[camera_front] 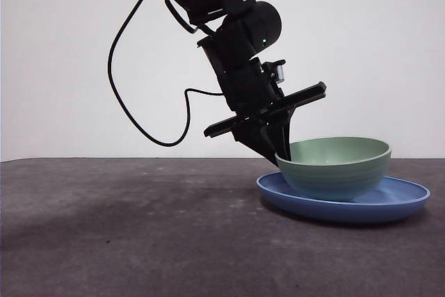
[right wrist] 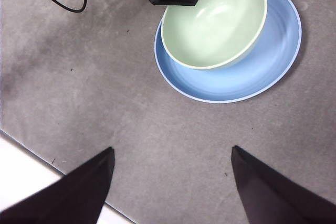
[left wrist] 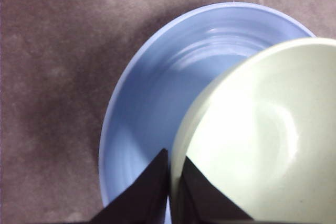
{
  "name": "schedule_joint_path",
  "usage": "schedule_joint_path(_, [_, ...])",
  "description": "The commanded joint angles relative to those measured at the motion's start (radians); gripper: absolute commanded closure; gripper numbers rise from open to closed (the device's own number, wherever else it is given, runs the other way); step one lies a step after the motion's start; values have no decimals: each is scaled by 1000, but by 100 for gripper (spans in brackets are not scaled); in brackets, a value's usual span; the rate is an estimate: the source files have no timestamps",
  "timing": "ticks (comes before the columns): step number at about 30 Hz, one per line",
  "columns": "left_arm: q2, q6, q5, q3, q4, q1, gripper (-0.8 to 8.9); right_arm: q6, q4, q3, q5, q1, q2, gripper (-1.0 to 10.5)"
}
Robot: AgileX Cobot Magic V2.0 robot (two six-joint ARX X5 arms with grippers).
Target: Place the green bowl on the blue plate
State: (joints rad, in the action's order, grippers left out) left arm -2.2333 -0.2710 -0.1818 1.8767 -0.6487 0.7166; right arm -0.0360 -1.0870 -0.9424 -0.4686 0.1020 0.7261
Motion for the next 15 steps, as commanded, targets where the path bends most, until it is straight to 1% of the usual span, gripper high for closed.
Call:
schedule_joint_path(1, [-27, 27, 0, 34, 0, 10, 781, 10, 10, -21, -2, 2, 3, 592])
schedule_joint_path(5, [-27, 27, 0, 34, -1, 13, 762, 11, 10, -21, -2, 2, 3, 592])
schedule_joint_path(9, [-27, 27, 0, 34, -2, 14, 614, 11, 10, -21, -2, 2, 3, 592])
schedule_joint_path(10, [-27, 27, 0, 34, -2, 14, 591, 11, 10, -21, -2, 2, 3, 592])
schedule_joint_path(15, [-26, 28, 0, 34, -2, 20, 588, 11, 10, -21, -2, 2, 3, 592])
